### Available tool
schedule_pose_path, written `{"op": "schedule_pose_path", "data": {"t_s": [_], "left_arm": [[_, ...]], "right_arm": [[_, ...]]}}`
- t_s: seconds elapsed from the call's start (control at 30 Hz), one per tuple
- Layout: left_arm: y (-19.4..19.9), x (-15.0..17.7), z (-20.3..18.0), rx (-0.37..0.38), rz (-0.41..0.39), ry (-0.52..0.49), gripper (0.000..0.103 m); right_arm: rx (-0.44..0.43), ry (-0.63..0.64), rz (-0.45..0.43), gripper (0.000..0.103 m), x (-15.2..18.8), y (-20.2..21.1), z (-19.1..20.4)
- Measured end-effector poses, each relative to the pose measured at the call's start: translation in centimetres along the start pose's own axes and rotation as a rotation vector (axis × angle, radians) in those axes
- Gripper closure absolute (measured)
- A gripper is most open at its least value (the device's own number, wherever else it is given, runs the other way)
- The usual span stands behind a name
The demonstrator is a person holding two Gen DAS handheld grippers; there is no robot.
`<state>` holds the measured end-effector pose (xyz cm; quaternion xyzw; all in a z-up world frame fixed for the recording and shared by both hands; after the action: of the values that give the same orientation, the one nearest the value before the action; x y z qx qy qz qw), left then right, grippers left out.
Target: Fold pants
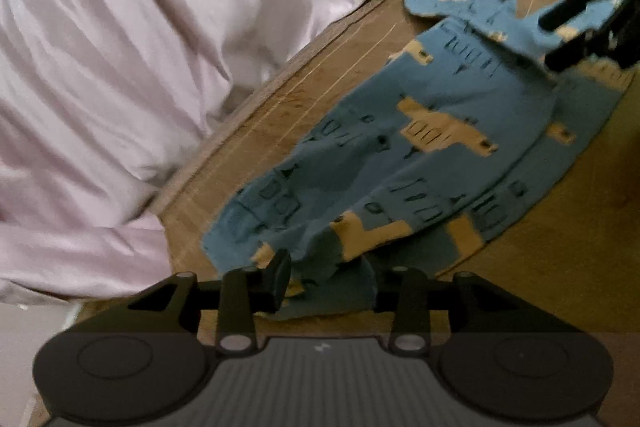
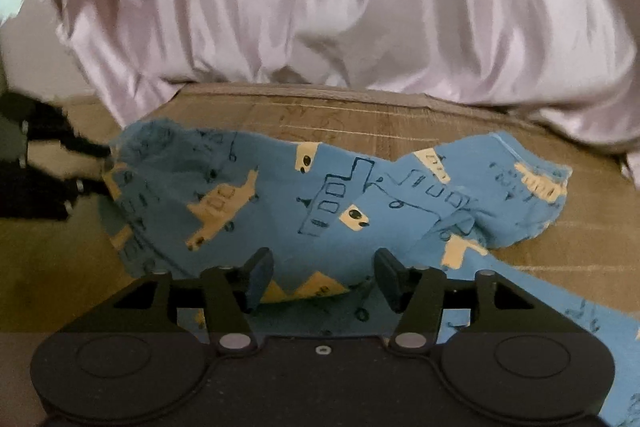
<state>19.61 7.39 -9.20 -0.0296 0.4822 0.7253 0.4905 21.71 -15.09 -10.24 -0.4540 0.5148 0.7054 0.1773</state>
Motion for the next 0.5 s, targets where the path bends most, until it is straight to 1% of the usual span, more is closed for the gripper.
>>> {"op": "schedule_pose_path", "data": {"t_s": [0.1,0.17,0.23,0.27,0.3,0.33,0.37,0.4,0.43,0.5], "left_arm": [[-0.5,-0.2,0.1,-0.018,0.007,-0.024,0.060],[-0.5,-0.4,0.0,-0.024,-0.001,-0.044,0.060],[-0.5,-0.5,-0.3,-0.035,-0.003,-0.074,0.062],[-0.5,-0.4,-0.5,-0.044,-0.003,-0.087,0.066],[-0.5,-0.4,-0.6,-0.052,-0.003,-0.097,0.079],[-0.5,-0.3,-0.7,-0.061,-0.002,-0.103,0.087],[-0.5,-0.4,-0.7,-0.072,-0.001,-0.104,0.089],[-0.5,-0.4,-0.6,-0.085,-0.002,-0.105,0.094],[-0.6,-0.4,-0.5,-0.095,-0.001,-0.108,0.098],[-0.6,-0.6,-0.1,-0.113,-0.008,-0.113,0.100]], "right_arm": [[0.028,-0.005,0.012,0.044,-0.2,-0.5,0.4],[0.048,-0.004,0.020,0.046,-0.1,-0.8,0.6],[0.063,0.001,0.029,0.055,0.2,-1.2,0.8],[0.072,0.009,0.036,0.070,0.5,-1.4,0.9],[0.079,0.018,0.045,0.087,0.8,-1.6,0.9],[0.087,0.023,0.052,0.092,1.0,-1.8,0.8],[0.094,0.020,0.054,0.096,1.1,-2.0,0.7],[0.095,0.011,0.053,0.103,1.2,-2.0,0.4],[0.097,-0.003,0.053,0.103,1.2,-2.0,0.2],[0.098,-0.028,0.040,0.103,1.0,-1.8,-0.2]]}}
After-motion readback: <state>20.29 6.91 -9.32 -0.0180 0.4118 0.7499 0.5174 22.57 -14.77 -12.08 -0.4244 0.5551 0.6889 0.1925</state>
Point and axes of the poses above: each gripper's, at about its wrist camera, not at the fingertips, and y roughly against the way its jaws point, z to its left, x to its underside, the point moved 10 cm from there along -y, roughly the way its jaws point, and after that the axes turned 5 degrees about -y, right-handed, at the moved point
